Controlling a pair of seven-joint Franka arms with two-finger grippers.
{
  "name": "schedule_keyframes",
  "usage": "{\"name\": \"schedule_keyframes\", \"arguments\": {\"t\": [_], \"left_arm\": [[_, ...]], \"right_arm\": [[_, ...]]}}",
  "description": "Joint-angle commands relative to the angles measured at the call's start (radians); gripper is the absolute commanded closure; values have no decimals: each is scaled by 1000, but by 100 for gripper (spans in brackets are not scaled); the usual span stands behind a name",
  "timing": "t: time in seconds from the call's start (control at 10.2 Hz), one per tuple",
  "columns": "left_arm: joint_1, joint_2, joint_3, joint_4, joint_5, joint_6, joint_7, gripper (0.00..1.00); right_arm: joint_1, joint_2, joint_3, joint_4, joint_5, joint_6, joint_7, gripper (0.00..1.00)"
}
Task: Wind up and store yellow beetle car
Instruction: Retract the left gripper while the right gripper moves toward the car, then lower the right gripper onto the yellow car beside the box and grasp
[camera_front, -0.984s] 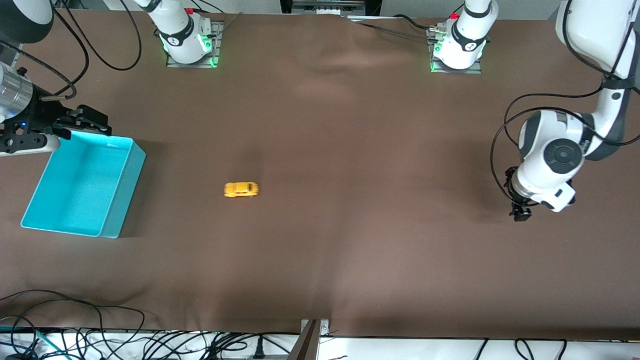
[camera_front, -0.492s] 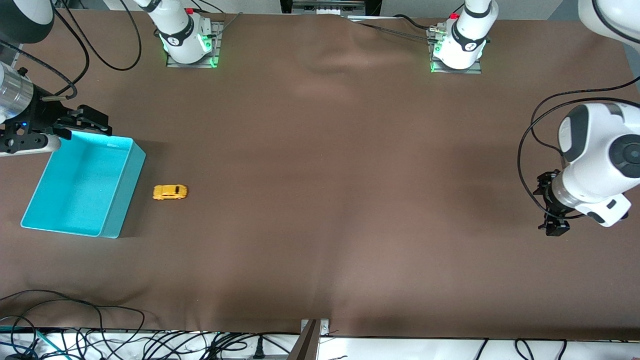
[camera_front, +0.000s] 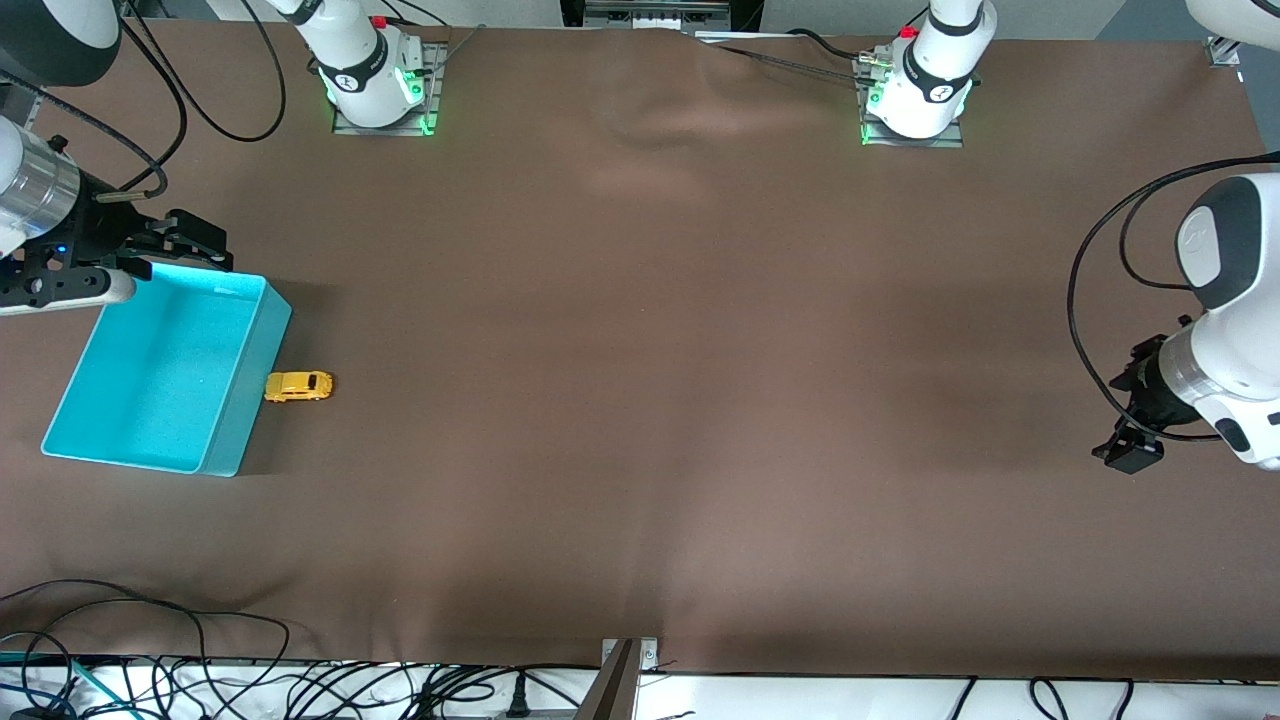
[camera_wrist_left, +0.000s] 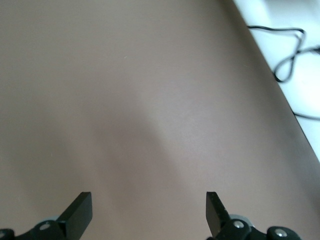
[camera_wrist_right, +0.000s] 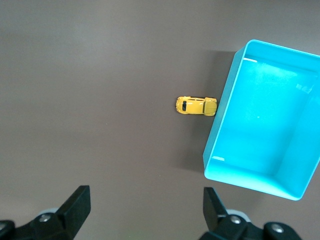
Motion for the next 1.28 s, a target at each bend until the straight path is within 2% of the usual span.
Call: {"name": "schedule_keyframes", "arguments": {"t": [0.0,0.2,0.39,0.59,0.79,1.18], "left_arm": [[-1,8,-1,89,-30,-96,265,0],[-4,7,-3,157,-33,-232,537,0],[-3,-2,-11,169,-91,-297,698,0],[-3,-30,-9,168,-157,-317,768,0],[-1,-30,-20,169,-162,-328,766,0],[8,-50,-28,140,-177,-329,849,0]], "right_arm": [[19,51,-1,28,-23,17,11,0],[18,77,0,-35,-28,133,-9,0],[9,66,0,-143,-28,254,-91,0],[-27,75,2,-243,-28,373,-269,0],[-59,75,6,-369,-26,547,-447,0],[-103,184,10,-414,-29,723,-976,0]]}}
